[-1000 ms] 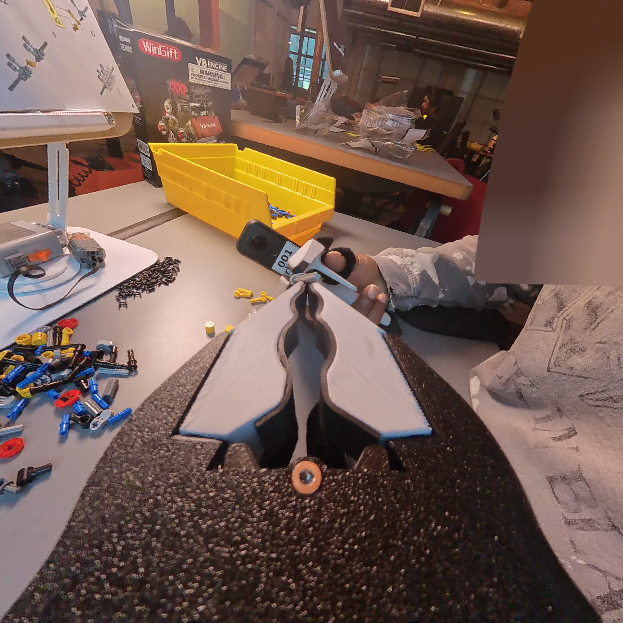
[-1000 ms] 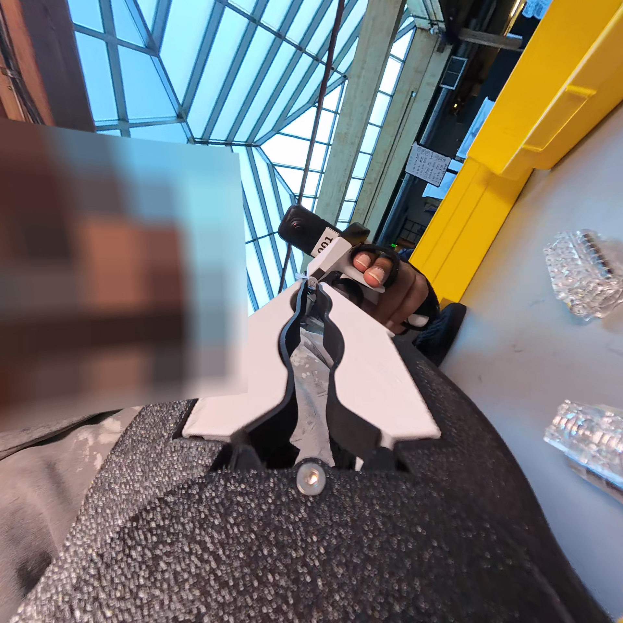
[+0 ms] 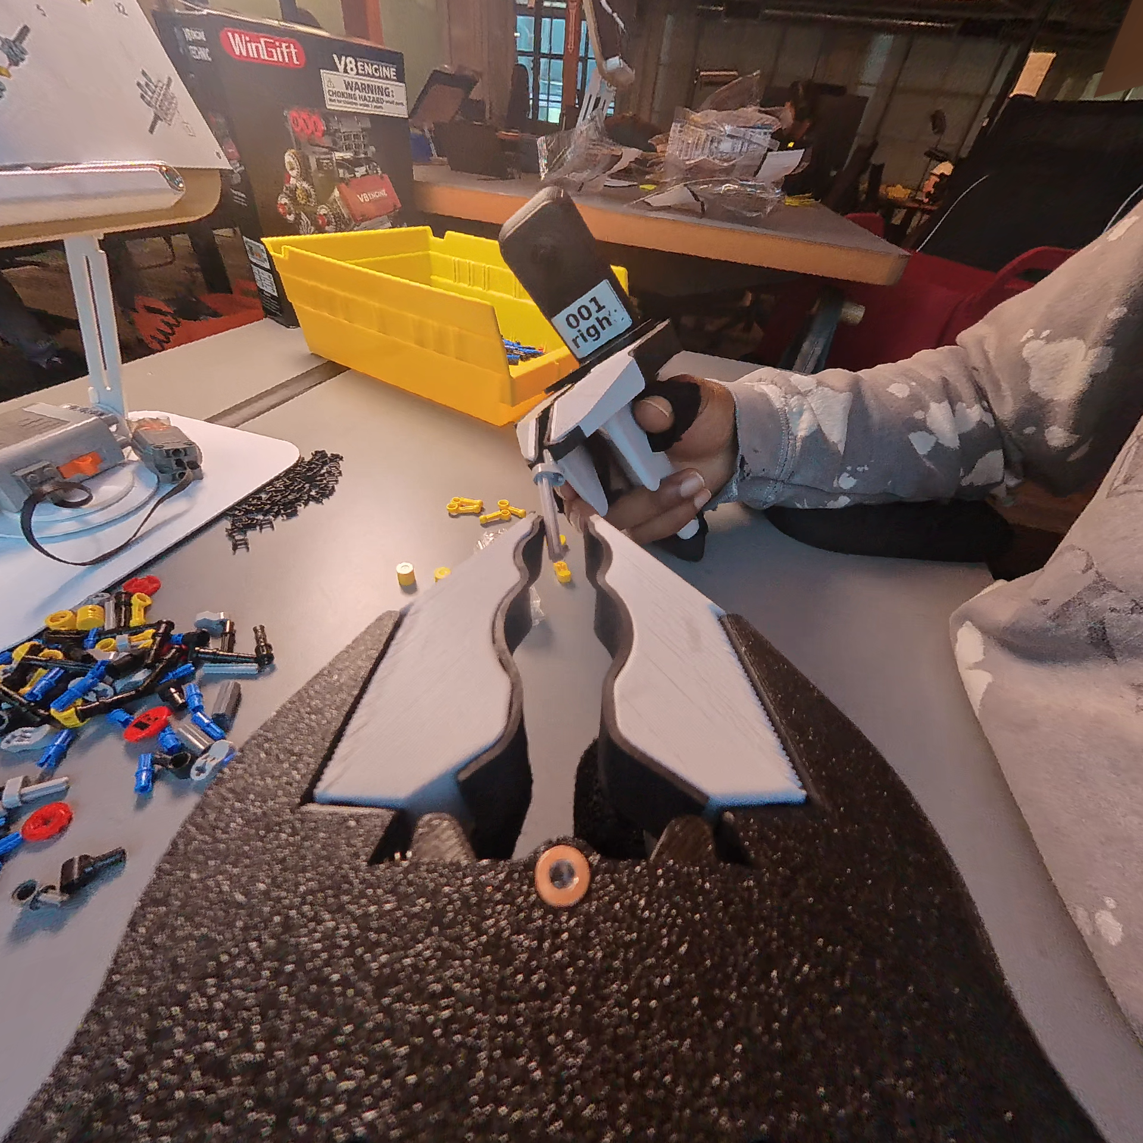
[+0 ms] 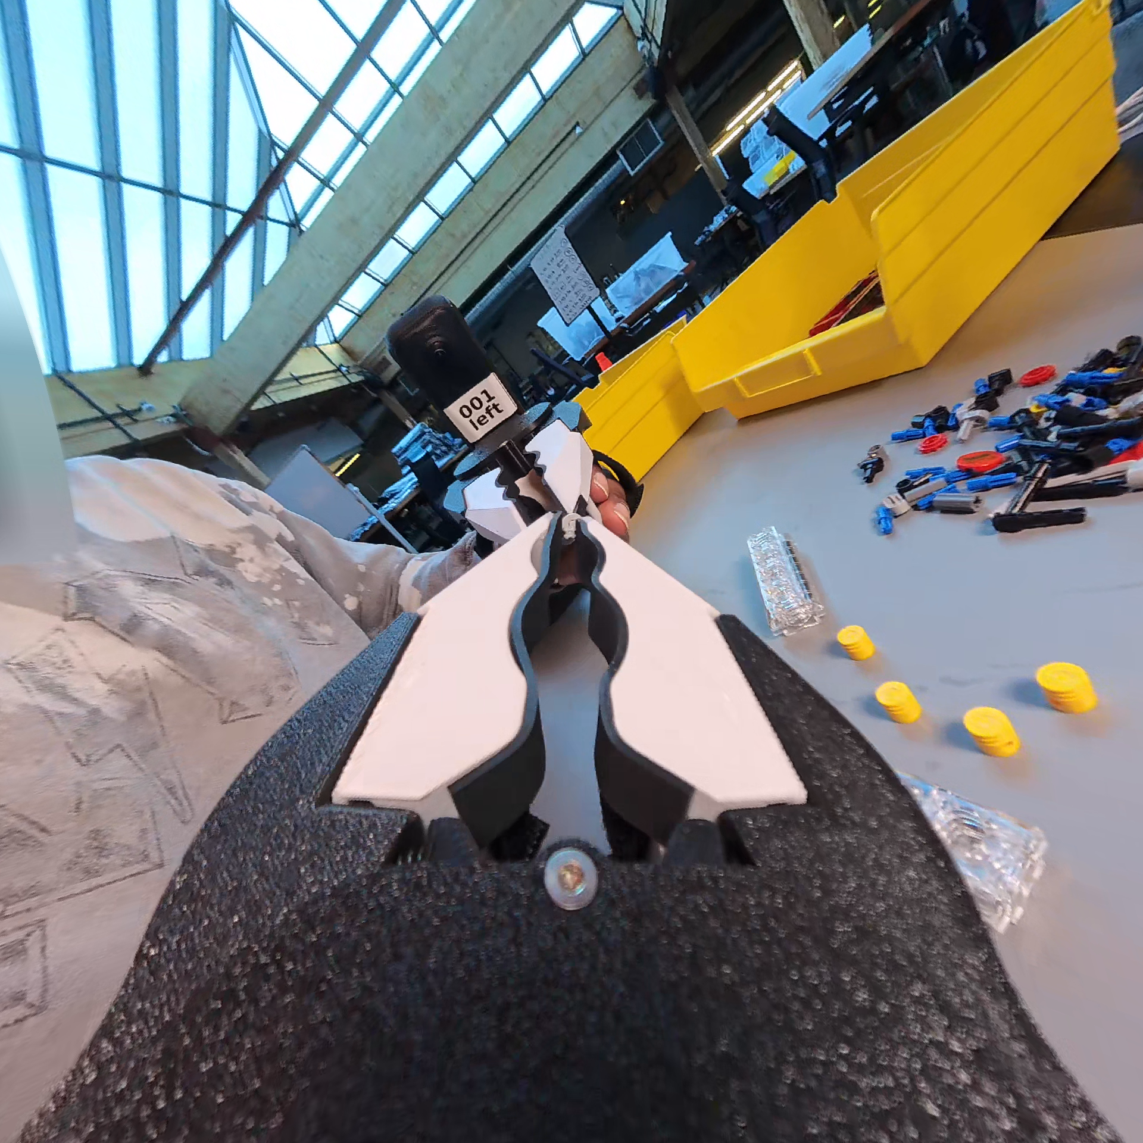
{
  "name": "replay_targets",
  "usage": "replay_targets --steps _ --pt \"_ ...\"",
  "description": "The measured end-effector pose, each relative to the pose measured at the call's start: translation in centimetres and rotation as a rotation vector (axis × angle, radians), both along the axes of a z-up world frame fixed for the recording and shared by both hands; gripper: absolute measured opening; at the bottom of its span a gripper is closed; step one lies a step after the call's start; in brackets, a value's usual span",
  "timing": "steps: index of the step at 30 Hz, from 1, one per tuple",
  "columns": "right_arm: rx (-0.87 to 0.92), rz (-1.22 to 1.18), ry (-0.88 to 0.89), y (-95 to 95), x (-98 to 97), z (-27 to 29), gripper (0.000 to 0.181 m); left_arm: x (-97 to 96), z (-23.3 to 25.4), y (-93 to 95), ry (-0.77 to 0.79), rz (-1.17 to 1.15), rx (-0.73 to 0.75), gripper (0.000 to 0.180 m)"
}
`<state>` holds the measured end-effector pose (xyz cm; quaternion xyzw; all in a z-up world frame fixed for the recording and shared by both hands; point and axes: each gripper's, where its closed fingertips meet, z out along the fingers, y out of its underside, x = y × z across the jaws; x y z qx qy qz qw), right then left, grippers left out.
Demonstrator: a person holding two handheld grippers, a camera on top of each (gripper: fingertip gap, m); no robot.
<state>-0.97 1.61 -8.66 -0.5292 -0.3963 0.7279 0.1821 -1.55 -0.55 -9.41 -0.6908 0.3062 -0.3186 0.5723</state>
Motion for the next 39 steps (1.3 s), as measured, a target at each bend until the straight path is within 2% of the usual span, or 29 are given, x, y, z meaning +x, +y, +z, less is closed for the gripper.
replay_targets --steps 9,12,17,24,28,33,36,39 --pt "0.108 -0.045 -0.030 0.2 0.1 -0.1 0.003 -0.3 0.7 0.0 -0.043 0.003 0.022 0.015" --pt "0.162 -0.037 -0.057 -0.3 0.0 -0.5 0.003 -0.6 -0.4 0.5 0.030 0.038 0.007 0.014" --pt "0.301 -0.009 -0.193 -1.0 -0.2 -2.8 0.003 -0.5 -1.3 0.6 0.091 0.037 0.006 0.015" --pt "0.594 0.063 -0.599 -1.6 1.4 -9.8 0.004 -0.7 -2.1 0.8 0.127 0.055 -0.013 0.016" --pt "0.714 0.072 -0.644 -1.7 1.6 -10.6 0.008 -1.0 -1.9 1.1 0.131 0.083 0.008 0.021" --pt "0.769 -0.087 -0.501 1.0 1.8 -5.4 0.028 -2.5 -0.3 1.9 0.055 0.166 0.067 0.026" --pt "0.845 -0.324 -0.457 6.7 5.2 0.7 0.035 -3.6 0.6 2.3 -0.013 0.217 0.059 0.026" --pt "0.878 -0.554 -0.496 13.4 11.5 6.0 0.034 -4.7 0.4 2.9 -0.036 0.265 0.033 0.026"
